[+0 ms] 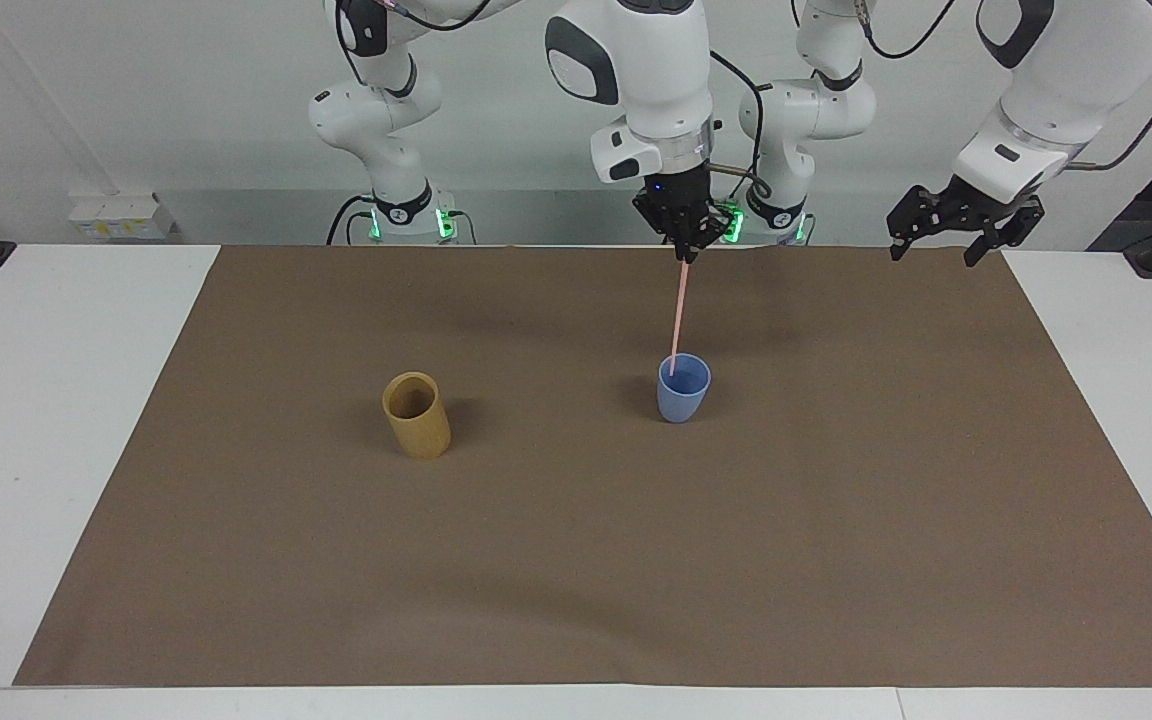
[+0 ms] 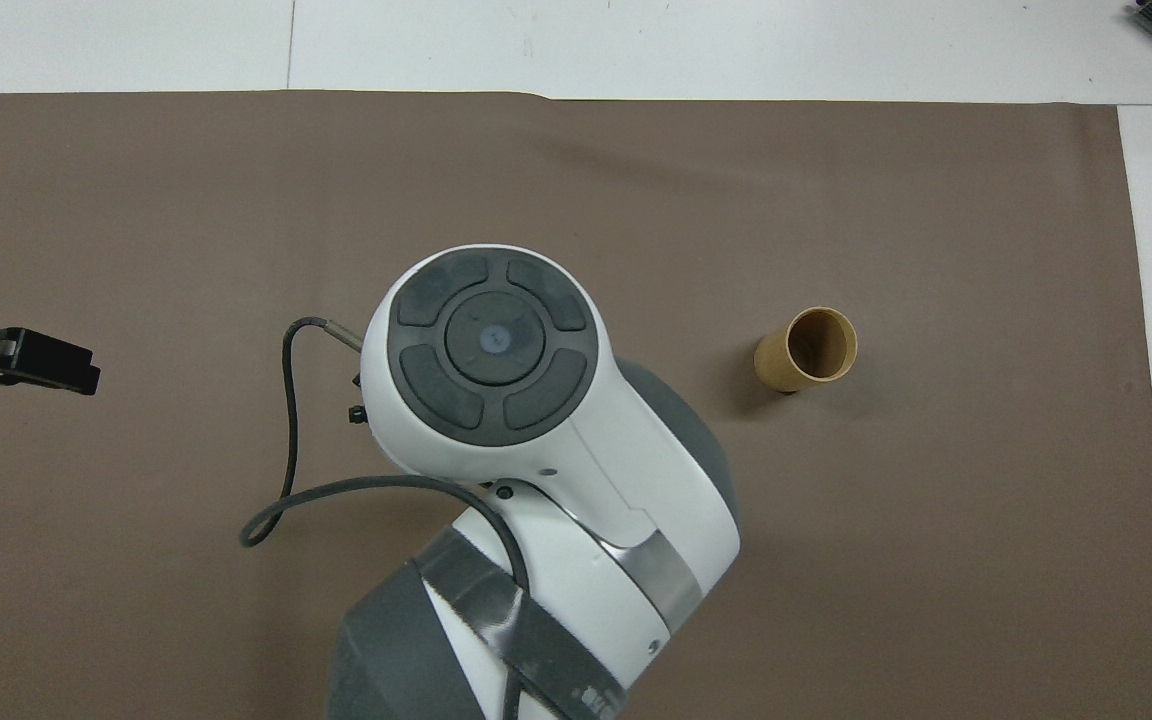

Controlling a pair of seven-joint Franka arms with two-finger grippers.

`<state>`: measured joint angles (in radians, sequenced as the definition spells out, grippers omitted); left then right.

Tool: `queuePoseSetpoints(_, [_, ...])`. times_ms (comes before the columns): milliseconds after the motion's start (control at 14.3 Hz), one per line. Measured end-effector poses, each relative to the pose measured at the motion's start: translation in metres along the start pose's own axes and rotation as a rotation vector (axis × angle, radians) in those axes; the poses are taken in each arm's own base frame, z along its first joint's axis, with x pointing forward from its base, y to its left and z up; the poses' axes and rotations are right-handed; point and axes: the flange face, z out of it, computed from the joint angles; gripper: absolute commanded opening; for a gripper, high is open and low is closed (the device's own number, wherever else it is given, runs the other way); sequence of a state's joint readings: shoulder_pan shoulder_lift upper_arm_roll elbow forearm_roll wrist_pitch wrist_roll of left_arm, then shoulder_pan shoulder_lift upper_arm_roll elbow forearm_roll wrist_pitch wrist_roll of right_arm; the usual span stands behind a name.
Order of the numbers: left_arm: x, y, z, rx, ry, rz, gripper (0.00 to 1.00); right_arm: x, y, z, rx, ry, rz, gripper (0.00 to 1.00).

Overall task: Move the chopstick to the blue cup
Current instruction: 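Carry the pink stick over the blue cup with the right gripper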

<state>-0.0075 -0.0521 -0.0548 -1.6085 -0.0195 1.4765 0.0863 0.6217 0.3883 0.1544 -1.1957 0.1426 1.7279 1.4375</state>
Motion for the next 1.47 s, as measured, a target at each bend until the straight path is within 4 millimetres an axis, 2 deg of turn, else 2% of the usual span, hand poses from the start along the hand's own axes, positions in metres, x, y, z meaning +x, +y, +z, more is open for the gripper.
queuePoseSetpoints(491, [0.000, 0.000, 0.000, 0.000, 0.000, 0.000, 1.00, -0.004, -0.006, 0.016, -0.001, -0.011, 0.003, 0.00])
queuePoseSetpoints(841, [0.000, 0.000, 0.000, 0.000, 0.000, 0.000, 1.00, 0.006, -0.010, 0.033, 0.004, -0.011, 0.017, 0.00])
queuePoseSetpoints(1262, [0.000, 0.000, 0.000, 0.000, 0.000, 0.000, 1.00, 0.018, -0.008, 0.069, -0.004, -0.006, 0.019, 0.00])
queuePoseSetpoints(1472, [0.000, 0.000, 0.000, 0.000, 0.000, 0.000, 1.00, 0.027, -0.006, 0.076, -0.005, -0.003, 0.022, 0.02])
